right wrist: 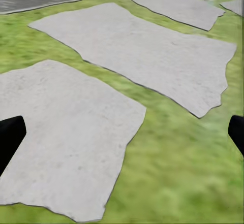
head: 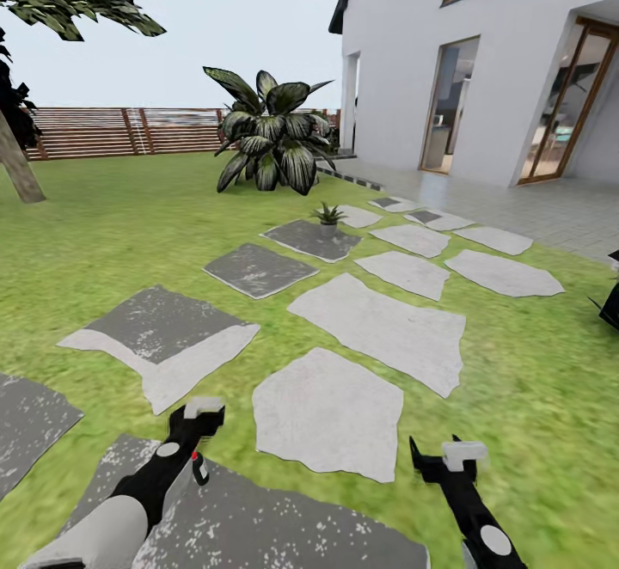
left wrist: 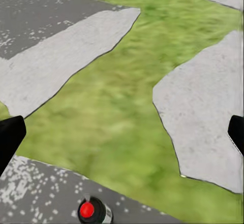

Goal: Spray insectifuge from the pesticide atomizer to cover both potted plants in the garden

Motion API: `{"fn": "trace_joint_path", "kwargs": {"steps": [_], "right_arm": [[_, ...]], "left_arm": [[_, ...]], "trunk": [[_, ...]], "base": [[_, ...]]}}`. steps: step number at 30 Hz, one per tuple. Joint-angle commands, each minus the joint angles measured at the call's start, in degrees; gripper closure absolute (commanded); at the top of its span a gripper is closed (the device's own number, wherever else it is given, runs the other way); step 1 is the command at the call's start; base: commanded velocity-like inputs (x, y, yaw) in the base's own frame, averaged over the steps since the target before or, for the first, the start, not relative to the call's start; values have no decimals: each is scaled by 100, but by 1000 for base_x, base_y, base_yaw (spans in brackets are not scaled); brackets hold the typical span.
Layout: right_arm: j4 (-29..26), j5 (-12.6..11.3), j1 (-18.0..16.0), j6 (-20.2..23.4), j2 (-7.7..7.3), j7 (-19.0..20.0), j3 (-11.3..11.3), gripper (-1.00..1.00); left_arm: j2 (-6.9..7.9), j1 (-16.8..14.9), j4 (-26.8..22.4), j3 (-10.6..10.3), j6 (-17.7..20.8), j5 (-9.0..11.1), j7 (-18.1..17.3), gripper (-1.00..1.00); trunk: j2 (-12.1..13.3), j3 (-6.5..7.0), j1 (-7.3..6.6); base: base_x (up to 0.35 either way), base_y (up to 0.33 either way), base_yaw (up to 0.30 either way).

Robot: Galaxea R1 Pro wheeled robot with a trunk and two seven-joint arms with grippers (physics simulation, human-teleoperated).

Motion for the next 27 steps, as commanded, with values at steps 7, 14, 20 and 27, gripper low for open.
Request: {"fn": "trace_joint_path", "kwargs": {"steps": [7,14,20,27], "right_arm": [[-27,-1,-49,-11,-42,12,-9,-100],[-37,-1,-52,-18,-56,16,-12,-100],[-32,-1,-52,-29,-53,16,-1,-100],[-20,7,-52,-21,-53,17,-1,-100]], "left_arm": [[7,19,15,20,-562,-131,12,-100],[37,46,67,41,-724,-96,12,-100],[59,48,261,81,-742,-62,14,-100],[30,48,423,103,-767,-51,28,-100]], "trunk": [[-2,-5,-1],[-2,-5,-1],[-243,-114,131],[-252,-298,149]], "base": [[0,0,0],[0,0,0],[0,0,0],[0,0,5]]}}
